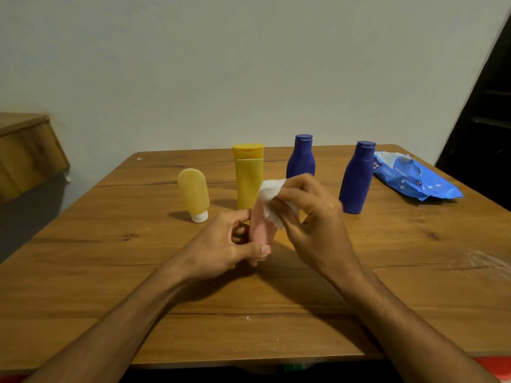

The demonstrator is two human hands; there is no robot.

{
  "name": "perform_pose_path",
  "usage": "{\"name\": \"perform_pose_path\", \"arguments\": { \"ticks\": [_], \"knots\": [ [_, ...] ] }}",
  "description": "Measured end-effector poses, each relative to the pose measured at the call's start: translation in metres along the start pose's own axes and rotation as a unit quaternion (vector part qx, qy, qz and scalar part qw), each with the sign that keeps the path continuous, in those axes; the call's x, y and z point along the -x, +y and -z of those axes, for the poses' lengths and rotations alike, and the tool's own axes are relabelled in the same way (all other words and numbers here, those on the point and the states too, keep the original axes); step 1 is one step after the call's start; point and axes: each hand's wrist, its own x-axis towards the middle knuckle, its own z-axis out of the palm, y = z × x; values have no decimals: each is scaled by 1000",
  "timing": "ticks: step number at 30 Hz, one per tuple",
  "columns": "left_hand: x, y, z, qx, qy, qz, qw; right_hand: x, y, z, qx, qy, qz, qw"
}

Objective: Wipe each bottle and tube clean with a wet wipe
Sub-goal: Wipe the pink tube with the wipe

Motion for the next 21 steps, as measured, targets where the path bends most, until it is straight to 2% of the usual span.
{"name": "perform_pose_path", "arguments": {
  "ticks": [3, 9, 14, 18, 21],
  "knots": [
    [-1, -1, -1, -20, 29, -3, 999, 2, -2, -3, 24, -44, 26, 998],
    [0, 2, -4, -74, 26, -5, 997, -2, 3, 1, -3, 78, -47, 996],
    [2, 3, -5, 34, 25, 13, 999, -4, 4, 2, -80, 94, -102, 987],
    [2, 7, -6, 151, 30, 50, 987, -4, 4, 1, -133, 70, -152, 977],
    [2, 10, -4, 215, 39, 69, 973, -5, 4, 3, -169, 36, -156, 973]
  ]
}}
